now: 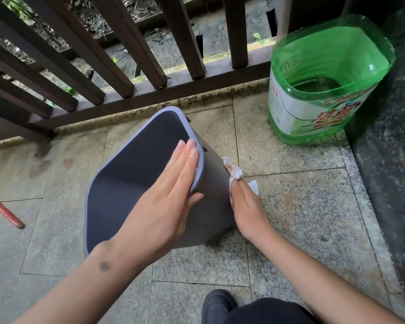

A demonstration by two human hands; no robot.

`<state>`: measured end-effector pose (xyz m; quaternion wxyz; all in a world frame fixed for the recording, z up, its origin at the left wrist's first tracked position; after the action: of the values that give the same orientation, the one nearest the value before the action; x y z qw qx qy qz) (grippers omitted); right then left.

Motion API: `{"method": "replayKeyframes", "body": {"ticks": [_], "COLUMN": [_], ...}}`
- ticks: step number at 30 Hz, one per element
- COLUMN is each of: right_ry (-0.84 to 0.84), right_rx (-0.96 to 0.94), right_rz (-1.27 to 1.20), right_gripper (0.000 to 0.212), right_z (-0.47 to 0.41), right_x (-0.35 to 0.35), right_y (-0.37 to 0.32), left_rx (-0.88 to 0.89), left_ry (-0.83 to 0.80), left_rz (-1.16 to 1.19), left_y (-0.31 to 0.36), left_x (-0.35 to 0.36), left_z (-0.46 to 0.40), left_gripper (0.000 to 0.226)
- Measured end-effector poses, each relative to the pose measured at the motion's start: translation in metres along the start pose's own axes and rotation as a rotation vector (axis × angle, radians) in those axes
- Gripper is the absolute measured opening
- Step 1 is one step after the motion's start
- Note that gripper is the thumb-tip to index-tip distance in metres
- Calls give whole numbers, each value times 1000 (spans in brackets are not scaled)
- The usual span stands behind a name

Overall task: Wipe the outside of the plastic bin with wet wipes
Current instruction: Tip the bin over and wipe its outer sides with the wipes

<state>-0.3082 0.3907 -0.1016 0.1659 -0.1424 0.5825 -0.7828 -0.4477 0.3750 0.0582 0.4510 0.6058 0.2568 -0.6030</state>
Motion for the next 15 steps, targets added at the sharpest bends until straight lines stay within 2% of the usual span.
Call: {"method": "replayKeyframes", "body": {"ticks": [4, 8, 11, 15], "right_ry": [24, -76, -126, -184], "right_rx": [-130, -272, -321, -330], "right_rz": [-39, 93, 228, 382], "right_gripper": [46, 58, 55, 57], "right_z": [12, 21, 19, 8], "right_x": [-11, -5, 7, 28], "right_y": [-17, -33, -40, -55], "left_rx": [139, 188, 79, -199], "left_ry": [-6, -32, -29, 81], "left_rz": [-16, -1, 138, 342], "left_y": [2, 0, 2, -4], "left_x": [-5, -6, -13, -28], "left_z": [4, 27, 42, 41], "left_gripper": [57, 58, 65, 74]}}
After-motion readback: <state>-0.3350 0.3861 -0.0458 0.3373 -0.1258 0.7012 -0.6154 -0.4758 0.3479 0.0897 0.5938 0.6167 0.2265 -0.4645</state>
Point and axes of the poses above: each hand's wrist, its own z-axis away from the middle knuckle, its own x-axis out of the palm, y = z × x, the point moved 3 cm from there along -z, towards the middle knuckle, and after that the axes turned 15 degrees about -y, right-handed, at the moved point
